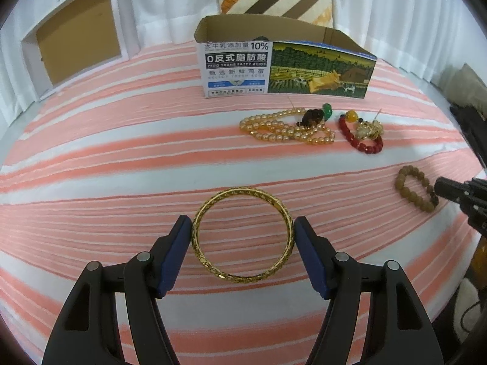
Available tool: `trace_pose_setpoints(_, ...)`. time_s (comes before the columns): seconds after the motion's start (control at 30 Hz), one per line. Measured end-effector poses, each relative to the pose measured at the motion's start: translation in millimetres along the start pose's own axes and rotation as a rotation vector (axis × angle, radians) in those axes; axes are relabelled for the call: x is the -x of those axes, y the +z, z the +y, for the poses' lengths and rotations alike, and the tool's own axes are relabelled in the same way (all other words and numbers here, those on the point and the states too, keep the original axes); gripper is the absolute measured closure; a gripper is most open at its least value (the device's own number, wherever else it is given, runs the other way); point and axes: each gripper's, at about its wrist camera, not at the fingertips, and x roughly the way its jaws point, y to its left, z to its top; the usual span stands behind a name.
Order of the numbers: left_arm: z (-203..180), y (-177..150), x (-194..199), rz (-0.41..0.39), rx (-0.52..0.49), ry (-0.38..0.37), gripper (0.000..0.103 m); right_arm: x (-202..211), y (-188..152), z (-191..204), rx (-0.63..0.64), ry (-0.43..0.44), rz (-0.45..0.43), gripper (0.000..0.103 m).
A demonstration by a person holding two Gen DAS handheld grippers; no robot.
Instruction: Organize jewelry
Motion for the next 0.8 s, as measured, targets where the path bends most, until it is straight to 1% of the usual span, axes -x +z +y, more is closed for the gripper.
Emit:
trace_pose_setpoints(0.03, 0, 0, 1, -0.001, 0.001, 0.0, 0.033, 0, 0, -1, -0.008, 0.006, -0.002, 0.087)
trace_pose_setpoints(0.07, 0, -1, 2, -0.002, 0.001, 0.001, 0.033, 2, -1, -2, -0.015, 0.012, -0.005, 0.066)
trace_pose_setpoints(0.1, 0, -1, 2, -0.003, 0.0, 0.0, 0.033, 6, -3, -2, -0.024, 0.02, -0.019, 0.058)
trace_pose_setpoints(0.13, 0, -1, 3, -0.003, 0.002, 0.0, 0.033, 9, -5, -2, -0.022, 0.033, -0.034, 0.056)
trace_pose_setpoints(0.27, -1, -2, 0, 0.002, 0.005, -0.005, 0.033, 17, -14, 9, 0.021, 0.097, -0.07, 0.056)
trace_pose_setpoints(0.3, -2, -3, -2, 0.008, 0.004, -0.006, 0.033, 15, -14, 14, 0.039, 0.124, -0.064, 0.056)
trace_pose_setpoints(0.33, -3, -3, -3, 0.012, 0.004, -0.008, 0.033, 12, -12, 18, 0.057, 0.13, -0.056, 0.057)
trace_pose_setpoints(0.43, -5, -5, -3, 0.017, -0.001, -0.01, 0.033, -3, -4, 30, 0.13, 0.107, -0.046, 0.057)
trace_pose_setpoints(0.5, -5, -6, -3, 0.019, -0.004, -0.007, 0.033, -19, 0, 36, 0.165, 0.088, -0.011, 0.057)
trace_pose_setpoints(0.53, -5, -6, -3, 0.021, -0.004, -0.005, 0.033, -26, 1, 39, 0.18, 0.083, 0.011, 0.064)
trace_pose_setpoints(0.57, -5, -6, -2, 0.022, -0.003, -0.004, 0.033, -28, 1, 42, 0.2, 0.071, 0.005, 0.073)
trace_pose_setpoints(0.6, -4, -6, -2, 0.02, -0.004, -0.005, 0.033, -29, 2, 43, 0.208, 0.067, 0.014, 0.087)
trace_pose_setpoints(0.63, -4, -5, -1, 0.019, -0.007, -0.006, 0.033, -28, 3, 45, 0.21, 0.062, 0.021, 0.091)
trace_pose_setpoints(0.7, -5, -4, 2, 0.012, -0.013, -0.005, 0.033, -23, 5, 44, 0.198, 0.063, 0.026, 0.091)
trace_pose_setpoints(0.8, -6, 0, 11, -0.004, -0.012, -0.015, 0.033, -4, 9, 36, 0.116, 0.077, -0.007, 0.091)
